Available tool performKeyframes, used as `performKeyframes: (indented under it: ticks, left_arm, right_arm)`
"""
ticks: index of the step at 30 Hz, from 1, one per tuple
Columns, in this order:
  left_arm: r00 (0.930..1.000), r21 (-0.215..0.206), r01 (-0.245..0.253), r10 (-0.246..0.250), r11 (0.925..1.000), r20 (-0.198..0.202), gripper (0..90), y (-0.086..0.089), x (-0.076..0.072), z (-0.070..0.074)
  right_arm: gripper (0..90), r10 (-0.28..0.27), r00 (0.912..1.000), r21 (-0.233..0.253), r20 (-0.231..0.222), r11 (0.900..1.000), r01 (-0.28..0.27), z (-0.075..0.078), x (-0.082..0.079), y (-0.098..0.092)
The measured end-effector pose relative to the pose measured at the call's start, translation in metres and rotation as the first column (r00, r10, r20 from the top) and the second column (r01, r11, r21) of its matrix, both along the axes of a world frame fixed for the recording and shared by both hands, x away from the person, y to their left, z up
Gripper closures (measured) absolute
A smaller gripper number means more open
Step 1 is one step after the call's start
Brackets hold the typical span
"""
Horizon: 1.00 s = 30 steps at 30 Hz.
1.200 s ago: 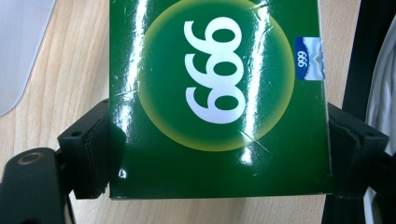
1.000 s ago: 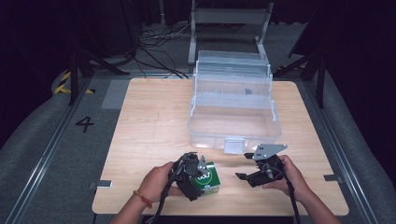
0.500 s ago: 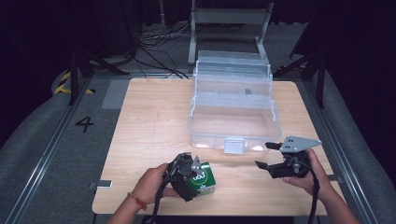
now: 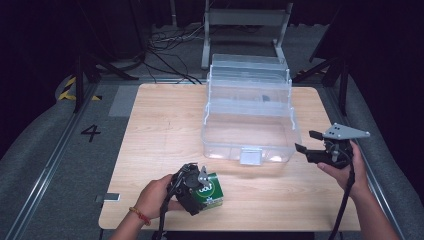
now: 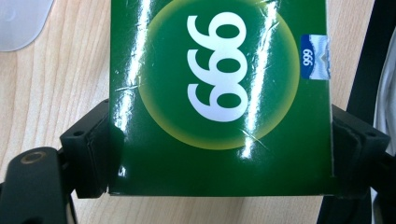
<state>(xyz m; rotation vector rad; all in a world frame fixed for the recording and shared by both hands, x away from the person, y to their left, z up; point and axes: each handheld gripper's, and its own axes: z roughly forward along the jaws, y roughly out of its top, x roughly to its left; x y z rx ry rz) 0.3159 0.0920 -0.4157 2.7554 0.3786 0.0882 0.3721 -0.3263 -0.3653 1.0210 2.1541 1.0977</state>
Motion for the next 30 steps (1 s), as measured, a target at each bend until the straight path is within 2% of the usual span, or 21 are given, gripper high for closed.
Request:
performKeyframes:
  ticks: [1,2,3,4,6,8,12,15,17,20,25,30]
  left_arm:
    - [1.0,0.0,0.001,-0.001,1.0,0.0,14.8,0.0,0.0,0.0]
    - [1.0,0.001,0.003,-0.003,1.0,0.0,14.8,0.0,0.0,0.0]
    - [1.0,0.007,0.007,-0.007,0.9999,0.0,14.7,0.0,0.0,0.0]
    - [1.0,0.007,0.007,-0.007,0.9999,0.0,14.8,0.0,0.0,0.0]
    - [1.0,0.009,0.008,-0.008,0.9999,0.002,14.8,-0.001,0.0,0.001]
    - [0.9999,0.008,0.011,-0.011,0.9999,0.0,14.8,0.0,0.001,0.001]
    - [1.0,0.015,0.009,-0.009,0.9998,0.001,14.8,-0.001,0.0,0.001]
    - [1.0,0.015,0.009,-0.009,0.9999,-0.003,14.8,-0.001,0.0,0.001]
    - [0.9999,0.011,0.012,-0.012,0.9999,-0.003,14.8,-0.001,0.001,0.001]
    - [0.9999,0.014,0.015,-0.015,0.9998,-0.003,14.9,-0.001,0.001,0.001]
    - [0.9997,0.015,0.023,-0.023,0.9996,-0.005,15.2,-0.001,0.002,0.001]
    - [0.9995,0.032,0.03,-0.03,0.999,-0.013,15.4,-0.003,0.003,0.002]
  right_arm:
    - [33.6,-0.01,0.9998,0.023,-0.019,1.0,0.011,-0.001,0.008,-0.004]
    - [35.2,-0.015,0.9993,0.023,-0.035,1.0,0.016,-0.002,0.014,-0.005]
    - [36.1,-0.029,0.9985,0.014,-0.046,0.999,0.03,-0.004,0.02,-0.007]
    - [36.1,-0.029,0.9985,0.014,-0.046,0.999,0.03,-0.004,0.02,-0.007]
    - [38.8,-0.044,0.9959,-0.006,-0.079,0.999,0.044,-0.012,0.033,-0.008]
    - [39.8,-0.053,0.9906,0.003,-0.126,0.999,0.054,-0.021,0.043,-0.01]
    - [42.1,-0.07,0.9841,0.008,-0.163,0.997,0.072,-0.032,0.052,-0.009]
    - [43.1,-0.075,0.9831,0.01,-0.167,0.997,0.077,-0.036,0.057,-0.007]
    - [47.6,-0.054,0.9815,0.021,-0.184,0.998,0.058,-0.039,0.062,-0.006]
    - [51.5,-0.037,0.9778,0.003,-0.206,0.999,0.039,-0.044,0.067,-0.001]
    - [52.9,-0.044,0.9779,0.022,-0.205,0.999,0.049,-0.047,0.068,0.0]
    - [53.8,-0.043,0.978,0.01,-0.204,0.999,0.046,-0.047,0.067,0.001]
